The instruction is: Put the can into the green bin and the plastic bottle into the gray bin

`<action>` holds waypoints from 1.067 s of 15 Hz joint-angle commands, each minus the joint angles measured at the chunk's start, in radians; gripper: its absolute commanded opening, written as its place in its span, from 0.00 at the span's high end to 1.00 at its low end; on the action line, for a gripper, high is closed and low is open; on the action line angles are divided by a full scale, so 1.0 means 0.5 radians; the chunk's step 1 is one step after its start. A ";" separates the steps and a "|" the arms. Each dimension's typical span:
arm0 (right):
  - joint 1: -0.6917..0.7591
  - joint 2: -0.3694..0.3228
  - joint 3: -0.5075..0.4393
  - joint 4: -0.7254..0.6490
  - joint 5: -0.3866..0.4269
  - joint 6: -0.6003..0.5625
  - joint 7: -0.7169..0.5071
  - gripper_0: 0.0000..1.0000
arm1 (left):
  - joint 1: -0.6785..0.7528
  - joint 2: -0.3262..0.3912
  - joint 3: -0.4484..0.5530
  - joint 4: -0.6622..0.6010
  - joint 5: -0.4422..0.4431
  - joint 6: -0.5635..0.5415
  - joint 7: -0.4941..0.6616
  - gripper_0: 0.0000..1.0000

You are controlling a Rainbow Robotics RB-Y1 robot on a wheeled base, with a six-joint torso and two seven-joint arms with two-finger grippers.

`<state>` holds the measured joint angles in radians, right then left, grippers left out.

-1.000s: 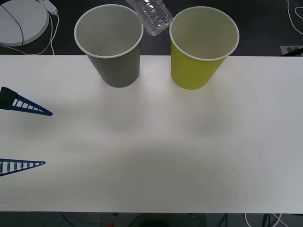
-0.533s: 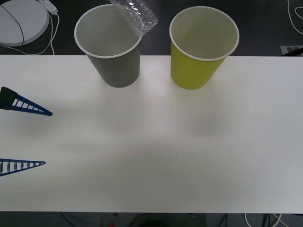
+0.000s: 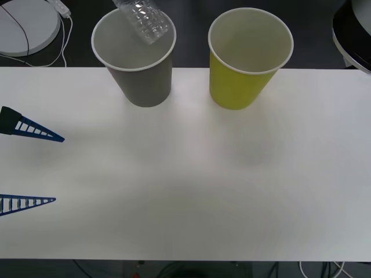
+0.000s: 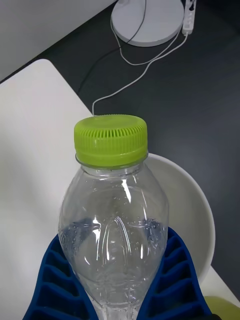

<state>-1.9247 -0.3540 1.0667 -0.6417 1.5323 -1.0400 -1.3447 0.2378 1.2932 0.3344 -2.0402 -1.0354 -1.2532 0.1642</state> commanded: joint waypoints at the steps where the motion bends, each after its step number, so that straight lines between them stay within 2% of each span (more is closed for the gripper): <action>1: -0.010 0.033 0.017 0.032 0.025 0.018 -0.001 1.00 | 0.000 0.000 0.000 0.000 0.000 0.000 0.000 0.00; 10: -0.013 0.033 0.014 0.035 0.016 0.018 0.002 1.00 | 0.000 0.000 0.000 0.000 0.000 0.000 0.000 0.00; 11: -0.013 0.033 0.017 0.038 0.013 0.018 -0.001 0.62 | 0.000 0.000 0.000 0.000 0.000 0.000 0.000 0.00; 12: -0.013 0.033 0.014 0.044 0.013 0.018 0.002 0.03 | 0.000 0.000 0.000 0.000 0.000 0.000 0.000 0.00; 13: -0.010 0.033 0.017 0.047 0.013 0.018 0.002 0.00 | 0.000 0.000 0.000 0.000 0.000 0.000 0.000 0.00; 16: -0.010 0.033 0.030 0.047 0.006 0.021 0.017 0.00 | 0.000 0.000 0.000 0.000 0.000 0.000 0.000 0.00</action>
<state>-1.9310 -0.3374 1.0811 -0.6181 1.5361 -1.0304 -1.3368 0.2378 1.2932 0.3344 -2.0402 -1.0354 -1.2532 0.1642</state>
